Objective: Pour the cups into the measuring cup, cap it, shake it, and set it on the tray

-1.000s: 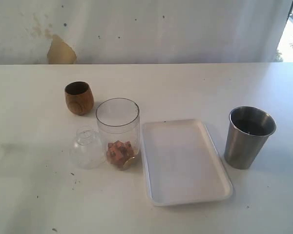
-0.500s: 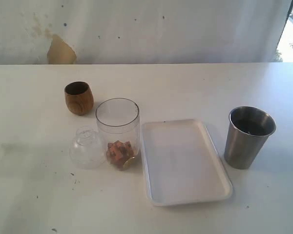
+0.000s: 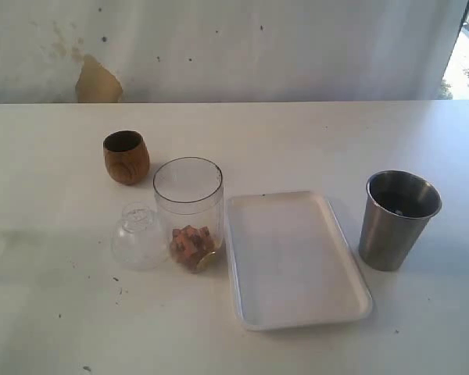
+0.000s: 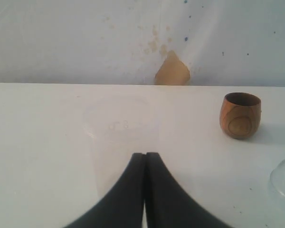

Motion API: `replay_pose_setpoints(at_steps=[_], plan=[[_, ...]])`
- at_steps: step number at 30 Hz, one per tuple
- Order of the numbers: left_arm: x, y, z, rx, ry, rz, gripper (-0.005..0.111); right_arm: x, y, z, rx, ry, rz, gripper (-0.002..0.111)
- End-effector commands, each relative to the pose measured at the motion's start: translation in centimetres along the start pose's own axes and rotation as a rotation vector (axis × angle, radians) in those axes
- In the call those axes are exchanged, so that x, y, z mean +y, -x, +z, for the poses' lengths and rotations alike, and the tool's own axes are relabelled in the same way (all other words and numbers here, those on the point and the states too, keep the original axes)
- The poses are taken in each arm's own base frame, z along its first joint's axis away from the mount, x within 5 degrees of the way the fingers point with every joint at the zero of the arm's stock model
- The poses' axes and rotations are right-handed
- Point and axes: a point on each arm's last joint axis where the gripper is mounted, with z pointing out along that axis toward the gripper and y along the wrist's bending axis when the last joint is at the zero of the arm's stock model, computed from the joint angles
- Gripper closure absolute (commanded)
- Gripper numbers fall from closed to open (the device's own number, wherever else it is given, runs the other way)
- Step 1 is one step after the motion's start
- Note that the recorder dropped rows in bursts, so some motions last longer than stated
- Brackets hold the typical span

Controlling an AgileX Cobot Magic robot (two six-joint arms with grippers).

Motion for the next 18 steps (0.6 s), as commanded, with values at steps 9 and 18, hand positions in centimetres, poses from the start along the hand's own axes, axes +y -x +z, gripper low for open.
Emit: replay_pose_setpoints(at_steps=[9, 18], plan=[[0.02, -0.07, -0.01, -0.006, 0.003, -0.008, 0.107, -0.03, -0.09, 0.02, -0.006, -0.006, 0.001, 0.108], [0.00, -0.02, -0.01, -0.011, 0.001, -0.015, 0.107, -0.03, -0.09, 0.02, -0.006, -0.006, 0.001, 0.108]])
